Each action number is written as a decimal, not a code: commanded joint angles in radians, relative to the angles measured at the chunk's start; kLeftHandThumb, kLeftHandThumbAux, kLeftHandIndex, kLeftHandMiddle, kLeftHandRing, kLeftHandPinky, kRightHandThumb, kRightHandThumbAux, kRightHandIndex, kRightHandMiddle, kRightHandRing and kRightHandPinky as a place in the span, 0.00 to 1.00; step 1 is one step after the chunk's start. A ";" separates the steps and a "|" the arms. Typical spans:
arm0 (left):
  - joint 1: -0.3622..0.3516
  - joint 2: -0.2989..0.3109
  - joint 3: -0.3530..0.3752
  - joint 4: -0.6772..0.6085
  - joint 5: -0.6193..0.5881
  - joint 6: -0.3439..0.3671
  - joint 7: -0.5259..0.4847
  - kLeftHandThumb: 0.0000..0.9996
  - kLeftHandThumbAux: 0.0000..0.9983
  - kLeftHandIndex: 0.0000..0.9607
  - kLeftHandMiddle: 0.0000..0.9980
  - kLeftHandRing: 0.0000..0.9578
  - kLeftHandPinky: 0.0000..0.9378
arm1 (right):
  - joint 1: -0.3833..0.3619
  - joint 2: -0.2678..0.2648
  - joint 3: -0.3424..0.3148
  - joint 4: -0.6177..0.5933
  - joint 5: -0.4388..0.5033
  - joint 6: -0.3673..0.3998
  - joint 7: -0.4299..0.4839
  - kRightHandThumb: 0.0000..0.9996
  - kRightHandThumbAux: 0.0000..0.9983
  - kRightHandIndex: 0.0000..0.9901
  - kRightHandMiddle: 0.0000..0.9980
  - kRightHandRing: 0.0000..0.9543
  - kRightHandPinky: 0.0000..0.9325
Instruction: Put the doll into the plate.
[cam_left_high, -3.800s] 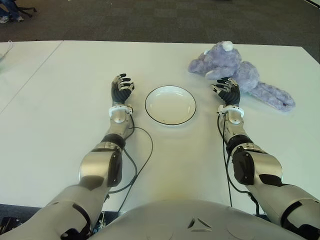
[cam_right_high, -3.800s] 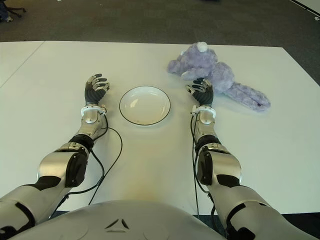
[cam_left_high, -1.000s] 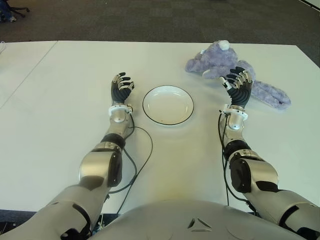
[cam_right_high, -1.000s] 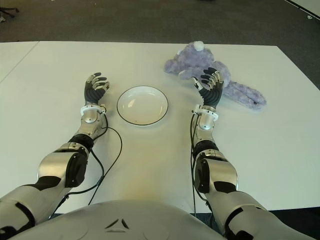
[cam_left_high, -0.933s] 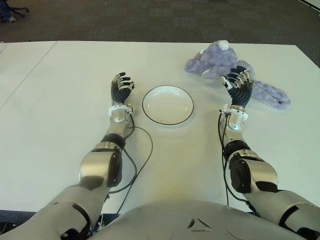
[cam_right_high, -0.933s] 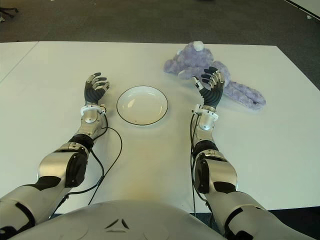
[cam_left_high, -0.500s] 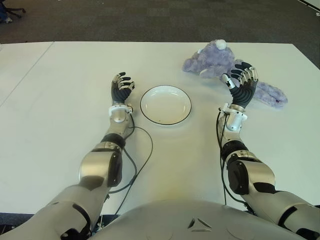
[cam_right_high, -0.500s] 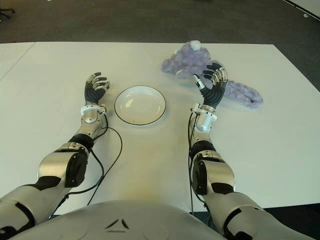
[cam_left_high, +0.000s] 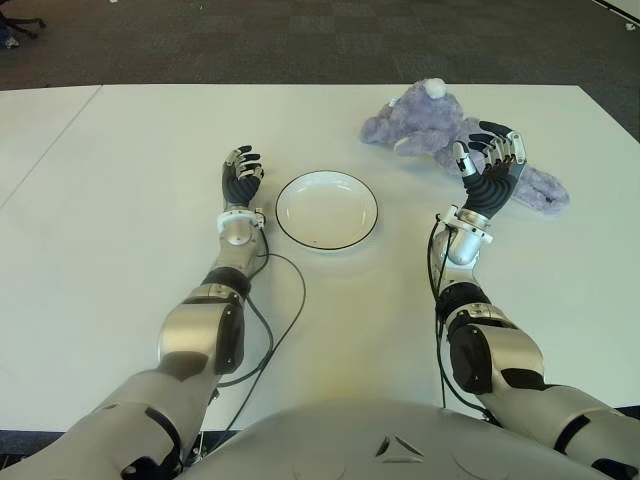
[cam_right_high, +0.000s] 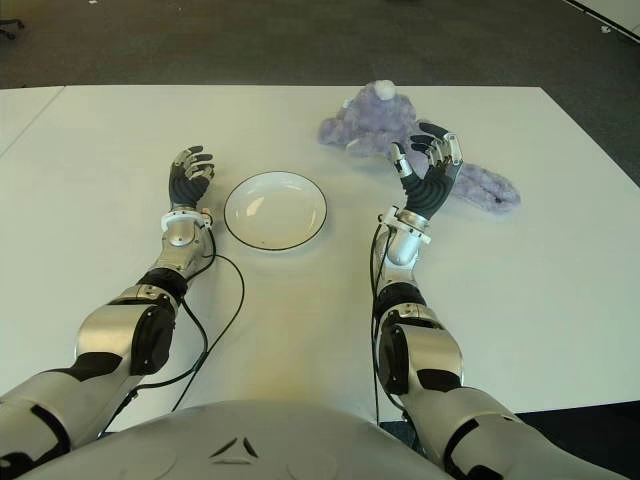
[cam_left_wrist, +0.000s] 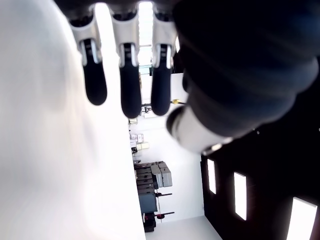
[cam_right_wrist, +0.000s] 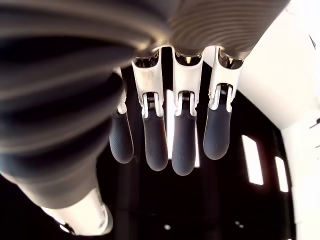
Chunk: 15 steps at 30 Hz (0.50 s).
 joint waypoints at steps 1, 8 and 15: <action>0.161 -0.049 0.002 0.120 0.000 0.130 -0.001 0.36 0.86 0.26 0.34 0.37 0.40 | 0.101 0.074 -0.039 0.057 -0.039 -0.045 -0.042 0.28 0.80 0.41 0.40 0.45 0.46; 0.157 -0.052 0.010 0.121 -0.009 0.152 -0.014 0.40 0.87 0.26 0.34 0.38 0.41 | 0.046 0.042 -0.050 0.092 -0.051 -0.021 -0.071 0.28 0.77 0.41 0.40 0.43 0.44; 0.157 -0.057 0.014 0.117 -0.013 0.130 -0.014 0.43 0.88 0.25 0.35 0.38 0.43 | -0.022 -0.002 -0.054 0.080 -0.049 0.027 -0.075 0.30 0.75 0.41 0.39 0.42 0.41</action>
